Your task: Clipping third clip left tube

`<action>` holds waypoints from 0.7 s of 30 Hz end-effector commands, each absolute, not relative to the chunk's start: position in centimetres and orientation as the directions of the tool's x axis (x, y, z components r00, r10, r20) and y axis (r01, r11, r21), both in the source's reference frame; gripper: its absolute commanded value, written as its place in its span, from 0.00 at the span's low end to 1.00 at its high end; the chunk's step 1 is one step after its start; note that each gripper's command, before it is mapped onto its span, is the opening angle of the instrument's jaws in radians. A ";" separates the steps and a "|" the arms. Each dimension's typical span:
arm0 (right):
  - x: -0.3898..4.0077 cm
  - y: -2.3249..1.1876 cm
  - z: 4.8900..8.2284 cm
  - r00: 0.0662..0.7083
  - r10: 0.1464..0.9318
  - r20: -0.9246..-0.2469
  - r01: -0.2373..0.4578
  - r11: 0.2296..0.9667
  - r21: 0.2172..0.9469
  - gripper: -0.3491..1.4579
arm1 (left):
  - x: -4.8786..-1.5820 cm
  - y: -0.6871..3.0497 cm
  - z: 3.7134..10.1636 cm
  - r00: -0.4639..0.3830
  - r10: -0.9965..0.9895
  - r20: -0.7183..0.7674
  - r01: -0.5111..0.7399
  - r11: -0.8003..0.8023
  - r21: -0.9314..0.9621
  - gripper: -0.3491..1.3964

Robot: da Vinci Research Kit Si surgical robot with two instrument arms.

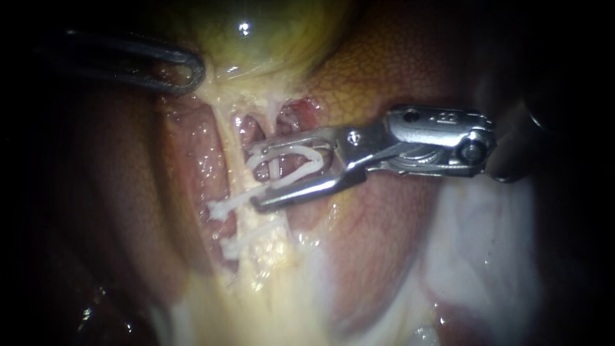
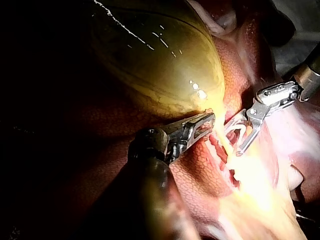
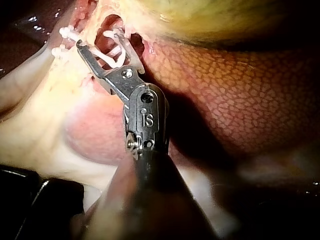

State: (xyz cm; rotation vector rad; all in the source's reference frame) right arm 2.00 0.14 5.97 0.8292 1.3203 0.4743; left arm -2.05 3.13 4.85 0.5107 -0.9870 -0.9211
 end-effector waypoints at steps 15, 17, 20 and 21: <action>2.24 0.22 5.99 0.072 0.827 -0.558 0.306 0.514 0.802 0.42 | -2.05 3.13 4.85 0.236 -0.844 0.481 0.422 0.535 0.732 0.00; 2.24 0.22 5.97 0.050 0.832 -0.553 0.334 0.508 0.794 0.41 | -2.05 3.13 4.85 0.236 -0.844 0.481 0.422 0.535 0.732 0.00; 2.25 0.22 5.93 0.027 0.838 -0.545 0.343 0.504 0.793 0.40 | -2.05 3.13 4.85 0.236 -0.844 0.481 0.422 0.535 0.732 0.00; 2.25 0.23 5.90 0.020 0.841 -0.541 0.333 0.505 0.797 0.40 | -2.05 3.13 4.85 0.236 -0.844 0.481 0.422 0.535 0.732 0.00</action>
